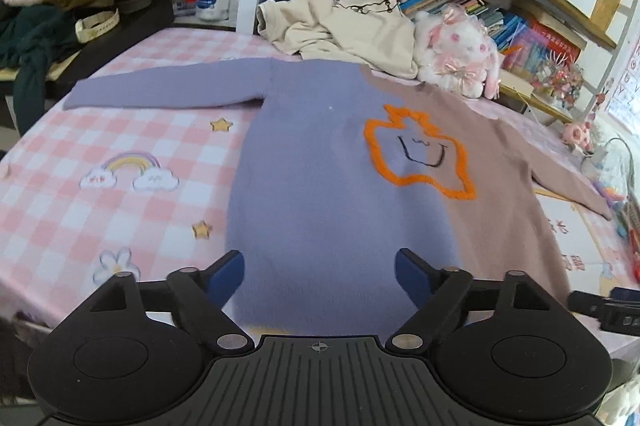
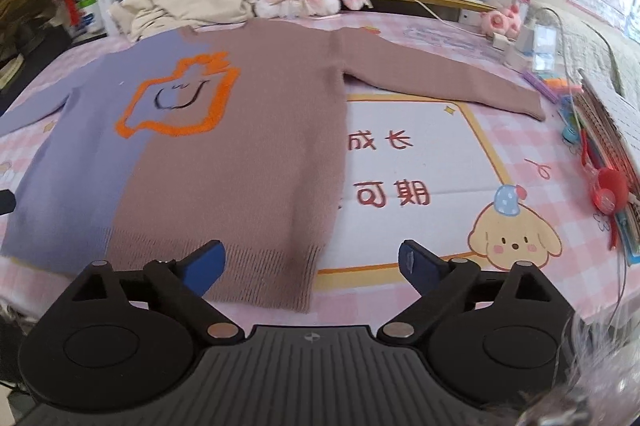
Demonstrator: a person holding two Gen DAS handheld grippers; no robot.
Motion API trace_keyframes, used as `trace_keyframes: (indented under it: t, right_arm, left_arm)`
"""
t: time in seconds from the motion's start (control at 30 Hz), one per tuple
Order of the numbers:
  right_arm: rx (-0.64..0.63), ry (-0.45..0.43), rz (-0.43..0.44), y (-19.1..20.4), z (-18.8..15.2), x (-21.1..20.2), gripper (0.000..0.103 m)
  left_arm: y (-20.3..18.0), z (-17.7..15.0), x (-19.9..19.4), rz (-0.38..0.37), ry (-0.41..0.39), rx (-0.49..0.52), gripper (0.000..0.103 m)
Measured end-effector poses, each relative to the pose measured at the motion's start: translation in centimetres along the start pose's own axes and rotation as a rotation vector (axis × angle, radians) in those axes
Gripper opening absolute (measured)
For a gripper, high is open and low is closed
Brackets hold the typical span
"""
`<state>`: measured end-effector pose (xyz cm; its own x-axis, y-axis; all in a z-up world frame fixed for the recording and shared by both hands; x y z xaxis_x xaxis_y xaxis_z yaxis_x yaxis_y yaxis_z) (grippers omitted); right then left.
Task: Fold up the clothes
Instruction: 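Open both grippers and release the flattened sweater hem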
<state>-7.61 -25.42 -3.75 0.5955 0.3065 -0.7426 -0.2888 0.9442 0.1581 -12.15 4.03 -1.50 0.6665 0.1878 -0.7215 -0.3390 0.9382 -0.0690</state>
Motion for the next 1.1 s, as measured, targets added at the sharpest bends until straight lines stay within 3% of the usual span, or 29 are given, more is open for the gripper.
trace_keyframes:
  t: [0.47, 0.83, 1.1]
  right_arm:
    - [-0.055, -0.005, 0.060, 1.4, -1.1, -0.7, 0.095]
    - [-0.021, -0.019, -0.006, 5.2, -0.7, 0.3, 0.097]
    - [-0.010, -0.045, -0.060, 12.6, 0.3, 1.8, 0.101]
  left_arm:
    - [-0.6, -1.3, -1.7, 0.054, 0.000, 0.011, 0.089]
    - [1.6, 0.0, 0.1, -0.035, -0.012, 0.118, 0.089]
    - [7.3, 3.2, 3.2, -0.108, 0.024, 0.179, 0.093]
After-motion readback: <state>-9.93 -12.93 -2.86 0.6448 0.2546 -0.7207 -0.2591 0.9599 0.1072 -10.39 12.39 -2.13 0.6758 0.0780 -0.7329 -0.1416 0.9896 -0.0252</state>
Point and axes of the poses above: each gripper's, at about its wrist camera, not at the fingertips, and x roughly the way its jaws point, y to its left, z to its top, the point moved 1 cm from there along x, roughly the way its jaws point, and after that the axes turned 10 degrees about z, right-handed, at the moved point
